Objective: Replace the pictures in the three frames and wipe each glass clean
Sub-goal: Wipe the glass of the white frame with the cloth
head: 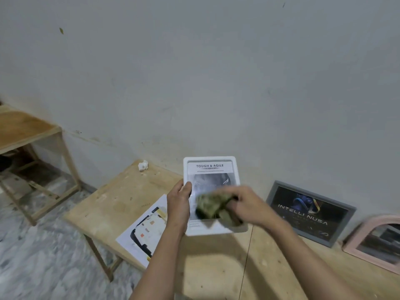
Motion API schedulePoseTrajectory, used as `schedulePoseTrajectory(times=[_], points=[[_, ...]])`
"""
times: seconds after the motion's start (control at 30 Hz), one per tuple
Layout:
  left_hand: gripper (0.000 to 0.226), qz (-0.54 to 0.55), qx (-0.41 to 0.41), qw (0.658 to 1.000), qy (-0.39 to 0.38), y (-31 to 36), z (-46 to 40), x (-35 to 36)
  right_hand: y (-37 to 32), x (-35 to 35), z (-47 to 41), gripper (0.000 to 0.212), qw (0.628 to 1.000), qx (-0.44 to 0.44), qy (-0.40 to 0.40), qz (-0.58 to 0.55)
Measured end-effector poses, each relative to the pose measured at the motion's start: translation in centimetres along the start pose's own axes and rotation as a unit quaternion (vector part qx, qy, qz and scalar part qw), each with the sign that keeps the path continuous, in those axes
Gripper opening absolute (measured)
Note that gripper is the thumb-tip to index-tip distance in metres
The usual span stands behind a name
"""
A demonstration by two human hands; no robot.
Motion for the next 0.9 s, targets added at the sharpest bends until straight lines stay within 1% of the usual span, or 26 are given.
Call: schedulePoseTrajectory(times=[0.07,0.1,0.13,0.2,0.23,0.33,0.4,0.47,0.5,0.53,0.6,0.63,0.7,0.73,0.77,0.8,0.83,0.87,0.9], points=[[0.03,-0.009,0.014,1.0,-0.012,0.3,0.1,0.7,-1.5,-2.8,-2.4,0.055,0.987,-0.035,0.147,0.048],[0.03,-0.017,0.017,1.0,-0.014,0.5,0.0,1.0,-1.9,-3.7,-3.7,0.056,0.973,-0.068,0.198,0.095],[0.031,-0.016,0.016,1.0,-0.013,0.6,-0.1,1.3,-1.9,-4.3,-4.6,0.057,0.958,-0.098,0.219,0.154],[0.032,0.018,0.007,1.0,-0.006,1.2,0.0,1.6,-0.7,-4.1,-5.8,0.056,0.938,-0.129,0.184,0.263],[0.03,0.037,0.005,0.999,0.011,1.5,0.0,1.4,0.5,-3.6,-5.8,0.056,0.936,-0.128,0.166,0.282],[0.027,0.038,0.008,0.997,0.06,2.0,-0.1,0.2,4.3,-0.4,-3.3,0.053,0.953,-0.093,0.144,0.249],[0.024,0.03,-0.002,0.997,0.077,1.2,0.0,-0.5,6.4,2.2,-0.7,0.047,0.962,-0.059,0.12,0.239],[0.025,0.023,-0.012,0.996,0.085,0.6,0.1,-1.0,7.5,4.6,1.7,0.05,0.966,-0.017,0.095,0.239],[0.026,0.022,-0.016,0.996,0.082,0.3,0.1,-1.1,7.9,5.5,2.5,0.054,0.971,0.001,0.099,0.217],[0.024,0.02,-0.019,0.996,0.081,-0.1,0.1,-1.1,8.0,6.4,2.9,0.057,0.974,0.01,0.123,0.191],[0.018,0.03,-0.021,0.996,0.078,-0.1,0.2,-0.4,7.5,7.9,2.9,0.06,0.975,-0.003,0.159,0.158],[0.018,0.027,-0.023,0.997,0.072,-0.2,0.3,0.0,7.0,8.8,2.6,0.059,0.976,-0.015,0.158,0.15],[0.018,-0.001,-0.014,0.999,0.045,-0.1,0.1,0.7,6.0,10.1,2.0,0.055,0.985,-0.018,0.113,0.125],[0.019,-0.016,-0.012,0.999,0.032,-0.1,0.1,1.0,5.5,10.0,1.7,0.052,0.992,-0.012,0.079,0.094],[0.02,-0.021,-0.014,0.999,0.024,-0.1,0.0,1.0,4.8,9.3,1.5,0.05,0.999,0.001,0.035,0.028],[0.021,-0.021,-0.019,0.999,0.019,0.1,0.1,1.1,4.0,8.1,1.3,0.051,0.997,0.023,-0.006,-0.068],[0.023,-0.019,-0.016,1.0,0.009,0.4,0.3,0.9,3.3,6.6,1.0,0.054,0.988,0.04,-0.016,-0.15],[0.024,-0.017,-0.01,1.0,-0.004,0.3,0.3,0.8,2.6,4.7,0.4,0.058,0.979,0.045,0.02,-0.198],[0.025,-0.02,-0.002,1.0,-0.021,0.2,0.3,0.7,2.0,2.7,-0.5,0.061,0.976,0.036,0.087,-0.196]])
Point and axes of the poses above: each hand's wrist, its own z-axis away from the middle knuckle, its own x-axis out of the palm, y = z × x, the point moved 1 cm from there along -z, towards the middle knuckle, and after that the axes turned 5 degrees about x, right-handed, at the moved point
